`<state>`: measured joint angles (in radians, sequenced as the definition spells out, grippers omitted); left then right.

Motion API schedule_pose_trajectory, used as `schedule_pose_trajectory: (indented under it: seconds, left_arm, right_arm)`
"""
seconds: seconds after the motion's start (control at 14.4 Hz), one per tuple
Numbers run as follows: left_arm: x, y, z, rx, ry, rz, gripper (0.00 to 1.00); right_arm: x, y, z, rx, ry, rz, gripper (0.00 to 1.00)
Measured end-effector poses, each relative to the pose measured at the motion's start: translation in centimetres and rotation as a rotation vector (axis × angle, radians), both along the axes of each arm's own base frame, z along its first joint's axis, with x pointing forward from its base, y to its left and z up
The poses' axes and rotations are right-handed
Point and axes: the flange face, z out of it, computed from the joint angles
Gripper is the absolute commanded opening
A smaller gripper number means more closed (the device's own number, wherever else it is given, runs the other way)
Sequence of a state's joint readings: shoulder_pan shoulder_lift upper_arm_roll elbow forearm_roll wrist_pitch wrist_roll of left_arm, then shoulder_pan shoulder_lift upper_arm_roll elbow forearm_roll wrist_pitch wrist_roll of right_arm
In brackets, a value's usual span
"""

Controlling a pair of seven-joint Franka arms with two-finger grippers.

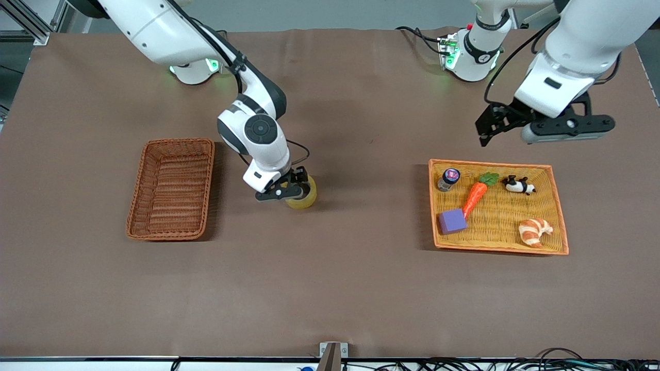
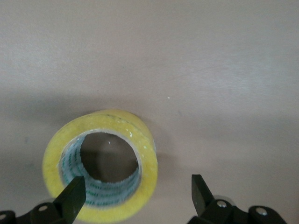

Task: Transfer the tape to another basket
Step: 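Grasp the tape with the right gripper while the left gripper releases it, then carry the tape with the right gripper and lower it into the basket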

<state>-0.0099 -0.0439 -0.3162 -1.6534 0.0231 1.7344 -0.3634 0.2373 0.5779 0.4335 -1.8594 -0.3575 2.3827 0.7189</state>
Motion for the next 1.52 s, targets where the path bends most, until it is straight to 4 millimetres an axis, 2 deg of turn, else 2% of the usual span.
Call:
schedule_pose_trajectory:
  seconds: [0.21, 0.49, 0.62, 0.83, 1.04, 1.11, 1.25, 1.32, 1.52]
  left_arm:
    - [-0.4, 1.6, 0.5, 0.011, -0.008, -0.013, 1.0]
    - [-0.4, 1.7, 0.5, 0.011, -0.009, -0.014, 1.0]
    - [-0.4, 1.7, 0.6, 0.011, -0.011, -0.014, 1.0]
    - [-0.4, 1.7, 0.6, 0.011, -0.011, -0.015, 1.0]
    - [-0.4, 1.6, 0.6, 0.011, -0.011, -0.016, 1.0]
    - [-0.4, 1.6, 0.6, 0.011, -0.01, -0.016, 1.0]
    - [-0.4, 1.6, 0.6, 0.011, -0.01, -0.016, 1.0]
    - [-0.4, 1.7, 0.6, 0.011, -0.01, -0.015, 1.0]
    - [-0.3, 1.8, 0.6, 0.011, -0.01, -0.014, 1.0]
  right_arm:
    - [-0.1, 0.2, -1.8, 0.012, -0.006, 0.019, 1.0]
    - [-0.4, 0.3, -3.0, 0.011, -0.019, 0.051, 0.99]
    - [-0.7, 0.4, -3.5, 0.017, -0.027, 0.064, 0.94]
    - [-1.0, 0.3, -3.9, 0.005, -0.033, 0.087, 0.7]
    - [-1.5, 0.1, -4.5, -0.018, -0.039, 0.118, 0.55]
    - [-1.6, 0.1, -4.5, -0.02, -0.04, 0.121, 0.33]
    - [-1.5, 0.1, -4.5, -0.02, -0.042, 0.116, 0.15]
    - [-1.5, 0.1, -4.5, -0.018, -0.043, 0.088, 0.08]
    - [-1.3, 0.1, -4.3, -0.011, -0.052, -0.009, 0.0]
